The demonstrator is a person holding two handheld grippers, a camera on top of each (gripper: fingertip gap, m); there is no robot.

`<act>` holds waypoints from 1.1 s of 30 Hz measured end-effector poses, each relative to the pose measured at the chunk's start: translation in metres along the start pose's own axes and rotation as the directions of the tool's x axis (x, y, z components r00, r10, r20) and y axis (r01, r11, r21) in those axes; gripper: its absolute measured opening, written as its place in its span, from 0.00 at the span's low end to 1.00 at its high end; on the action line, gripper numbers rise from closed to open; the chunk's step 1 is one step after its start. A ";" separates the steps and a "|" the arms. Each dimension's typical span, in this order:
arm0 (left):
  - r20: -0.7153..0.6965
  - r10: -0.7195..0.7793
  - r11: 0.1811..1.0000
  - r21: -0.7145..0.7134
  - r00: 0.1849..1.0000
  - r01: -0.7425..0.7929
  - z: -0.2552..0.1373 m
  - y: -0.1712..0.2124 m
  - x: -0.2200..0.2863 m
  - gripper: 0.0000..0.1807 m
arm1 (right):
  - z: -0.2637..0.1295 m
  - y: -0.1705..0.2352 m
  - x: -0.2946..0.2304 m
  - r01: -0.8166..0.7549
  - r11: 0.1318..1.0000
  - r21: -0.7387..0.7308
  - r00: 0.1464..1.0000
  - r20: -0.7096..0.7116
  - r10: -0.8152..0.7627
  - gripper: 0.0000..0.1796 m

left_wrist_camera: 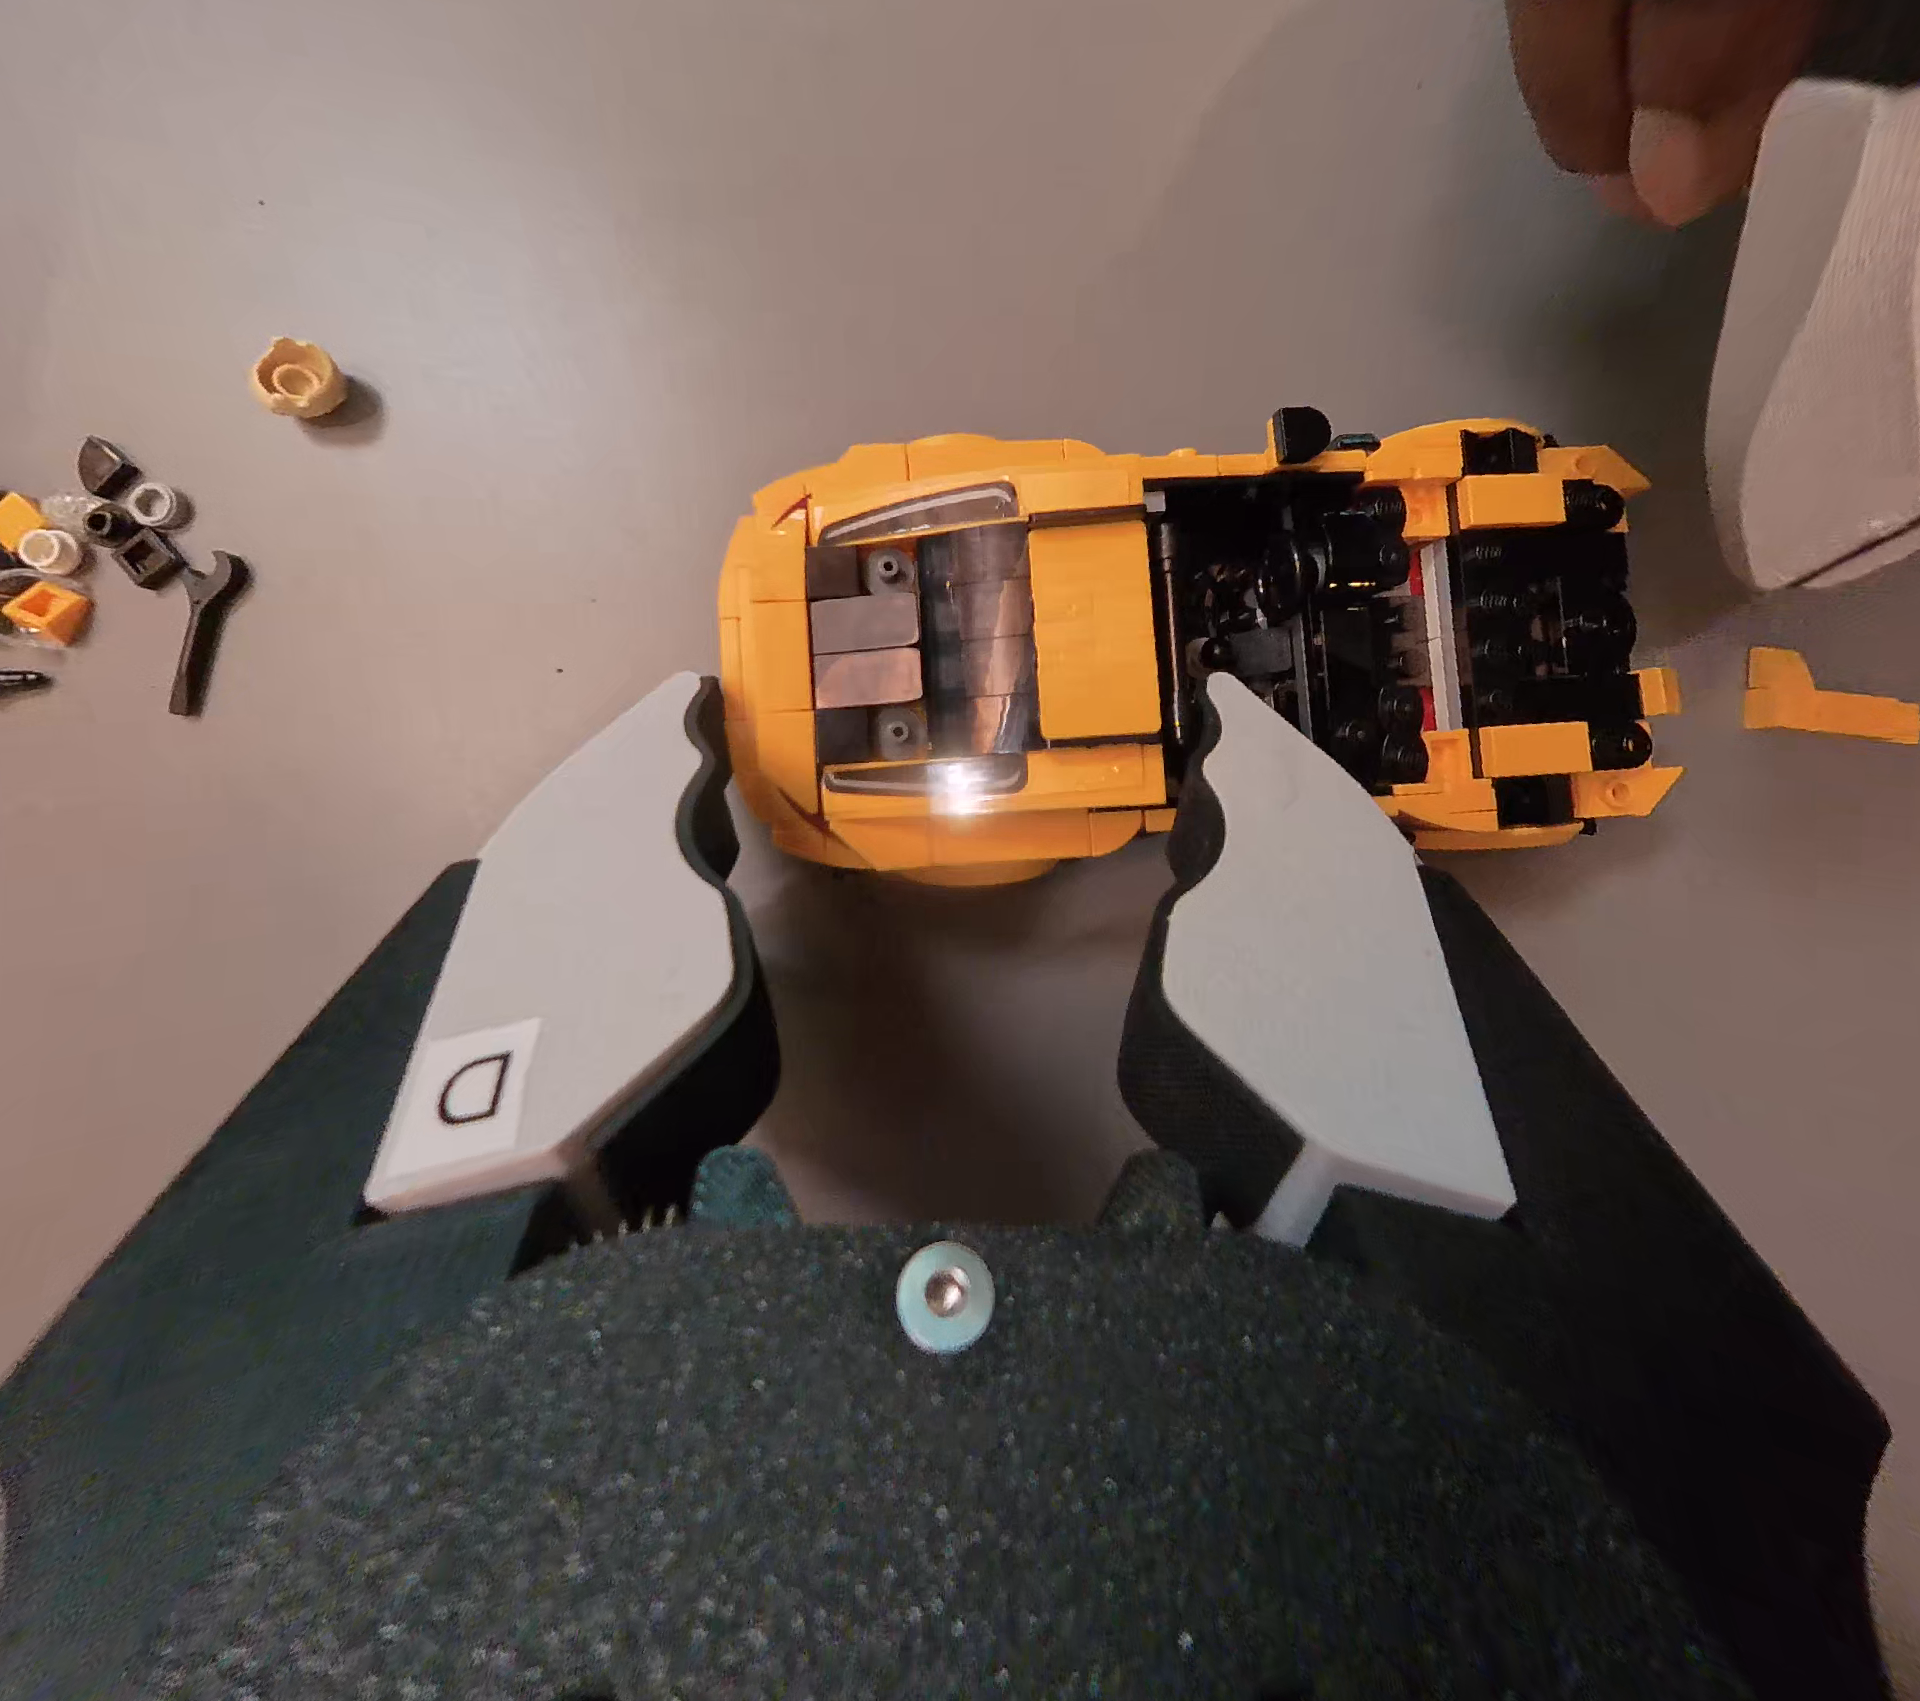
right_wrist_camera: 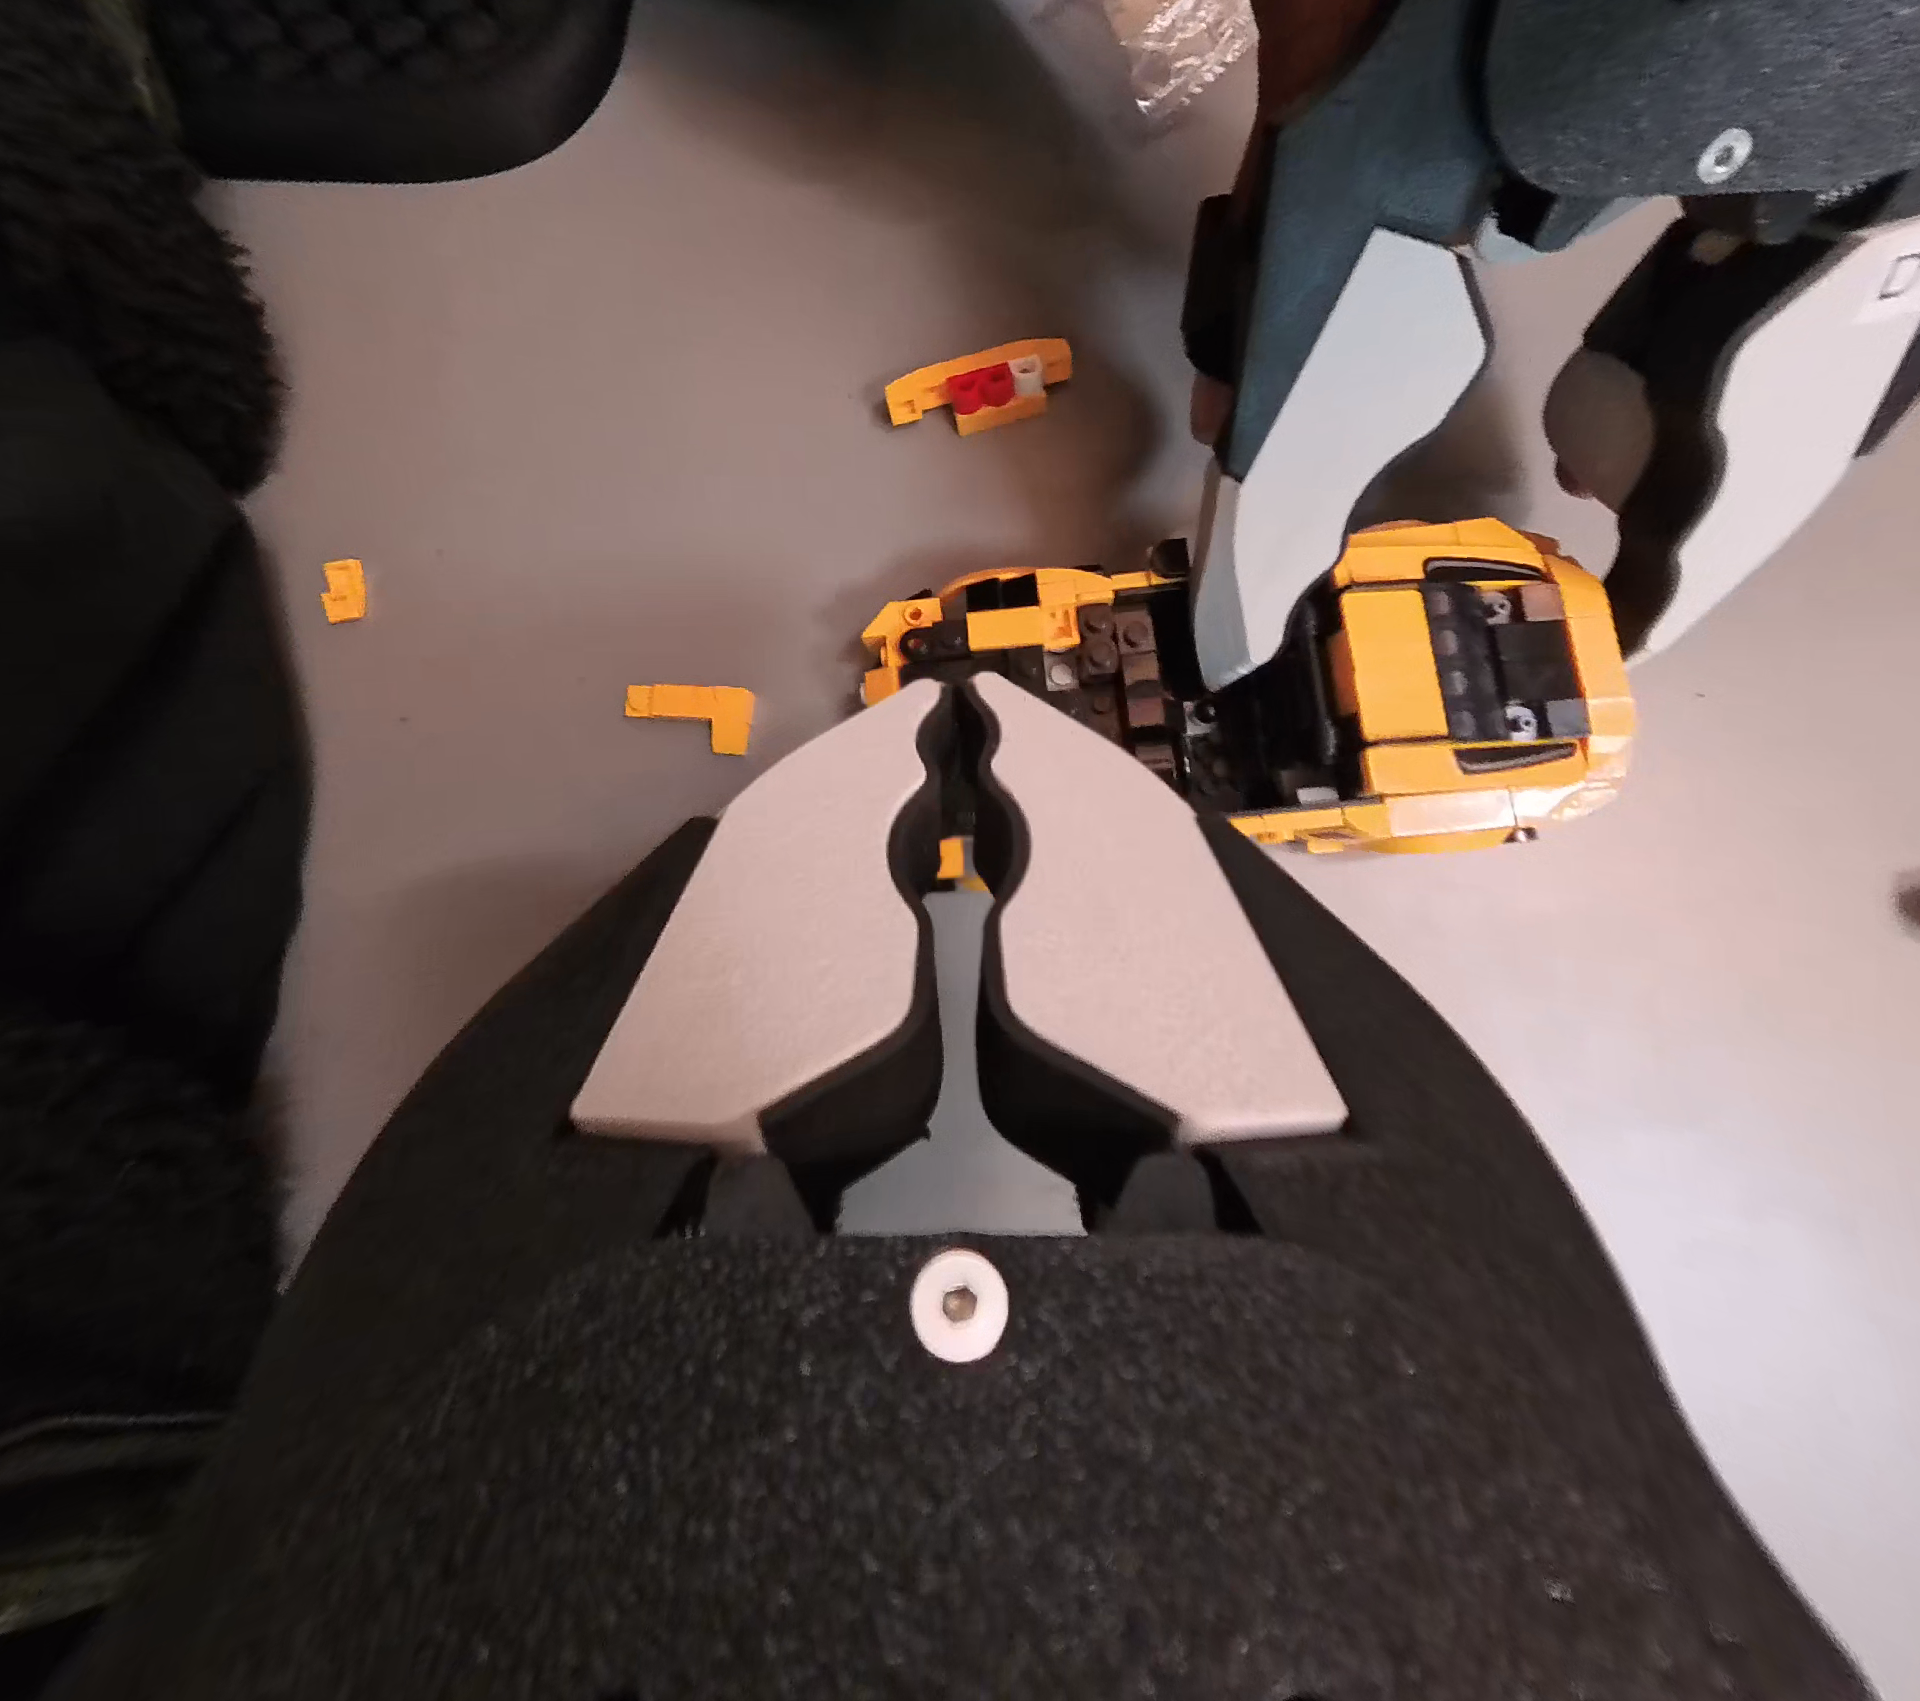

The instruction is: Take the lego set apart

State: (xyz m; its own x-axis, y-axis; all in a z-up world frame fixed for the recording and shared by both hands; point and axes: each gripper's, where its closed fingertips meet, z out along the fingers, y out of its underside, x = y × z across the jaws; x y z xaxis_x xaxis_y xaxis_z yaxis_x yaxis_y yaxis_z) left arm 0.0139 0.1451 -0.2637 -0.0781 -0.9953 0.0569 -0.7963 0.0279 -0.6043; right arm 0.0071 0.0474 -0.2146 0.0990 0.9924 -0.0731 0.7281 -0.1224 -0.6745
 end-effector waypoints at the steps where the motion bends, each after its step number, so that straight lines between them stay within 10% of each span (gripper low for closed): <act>1: -0.001 0.000 1.000 0.002 1.000 0.000 0.000 0.000 0.000 0.46 | -0.001 0.002 0.001 0.002 1.000 -0.004 1.000 -0.013 -0.002 0.00; 33: 0.139 0.027 0.996 0.081 0.990 -0.038 -0.047 -0.005 -0.015 0.47 | 0.044 0.030 -0.056 0.248 0.957 -0.150 0.966 0.115 -0.232 0.10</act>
State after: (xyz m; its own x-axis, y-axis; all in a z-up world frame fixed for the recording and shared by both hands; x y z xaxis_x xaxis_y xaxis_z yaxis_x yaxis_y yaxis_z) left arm -0.0087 0.1644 -0.2244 -0.0154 -0.9974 -0.0702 -0.7417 0.0585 -0.6682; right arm -0.0071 -0.0114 -0.2631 -0.1514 0.9885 0.0009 0.8231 0.1266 -0.5535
